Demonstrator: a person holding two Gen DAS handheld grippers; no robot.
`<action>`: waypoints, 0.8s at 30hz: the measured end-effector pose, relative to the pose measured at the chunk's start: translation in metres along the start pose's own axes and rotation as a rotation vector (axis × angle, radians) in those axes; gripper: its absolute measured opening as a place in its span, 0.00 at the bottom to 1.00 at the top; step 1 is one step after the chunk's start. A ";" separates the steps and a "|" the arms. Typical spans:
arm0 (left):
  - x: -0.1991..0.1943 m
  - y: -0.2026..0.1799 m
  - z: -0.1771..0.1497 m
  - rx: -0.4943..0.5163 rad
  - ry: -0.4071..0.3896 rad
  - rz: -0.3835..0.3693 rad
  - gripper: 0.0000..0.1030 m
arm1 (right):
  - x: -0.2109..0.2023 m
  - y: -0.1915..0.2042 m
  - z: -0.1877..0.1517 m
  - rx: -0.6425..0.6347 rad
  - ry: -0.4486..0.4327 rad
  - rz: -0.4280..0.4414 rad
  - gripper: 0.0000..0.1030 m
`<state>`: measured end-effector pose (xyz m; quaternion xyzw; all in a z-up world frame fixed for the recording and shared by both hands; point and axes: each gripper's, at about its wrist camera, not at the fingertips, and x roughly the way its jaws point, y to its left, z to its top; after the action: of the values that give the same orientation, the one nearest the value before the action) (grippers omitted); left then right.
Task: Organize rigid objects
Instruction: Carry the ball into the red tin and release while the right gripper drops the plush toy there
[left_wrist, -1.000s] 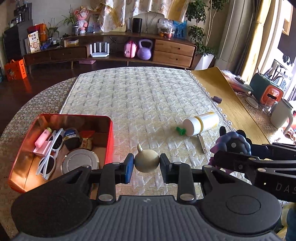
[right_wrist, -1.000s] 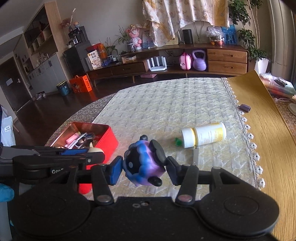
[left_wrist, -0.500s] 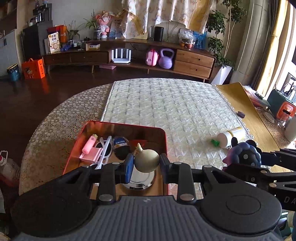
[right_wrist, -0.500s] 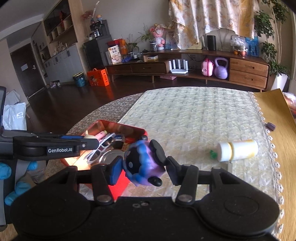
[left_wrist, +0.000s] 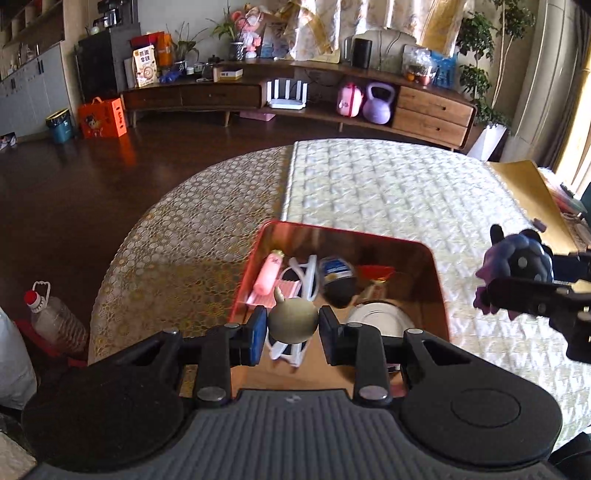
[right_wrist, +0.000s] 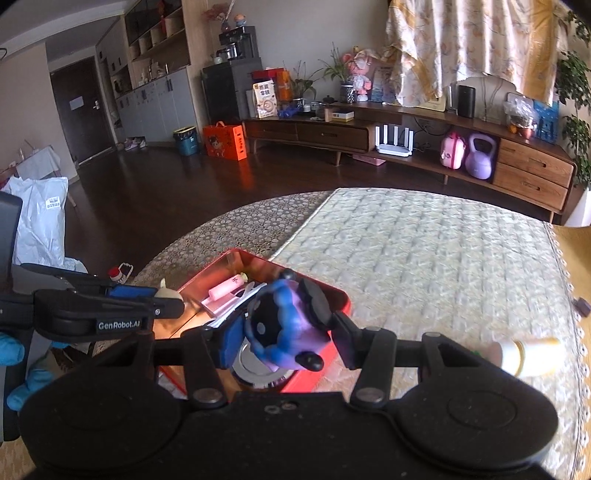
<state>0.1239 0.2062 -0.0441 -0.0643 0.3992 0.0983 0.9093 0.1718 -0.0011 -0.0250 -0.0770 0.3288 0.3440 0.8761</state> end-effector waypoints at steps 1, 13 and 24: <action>0.004 0.004 -0.001 -0.002 0.010 0.005 0.29 | 0.006 0.002 0.001 -0.007 0.004 0.002 0.49; 0.039 0.011 -0.011 0.022 0.068 0.014 0.29 | 0.084 0.010 0.011 -0.075 0.112 0.007 0.49; 0.054 0.010 -0.020 0.041 0.105 0.015 0.29 | 0.122 0.020 0.009 -0.090 0.167 0.024 0.49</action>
<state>0.1434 0.2185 -0.0980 -0.0478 0.4487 0.0933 0.8875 0.2302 0.0844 -0.0931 -0.1408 0.3857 0.3614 0.8372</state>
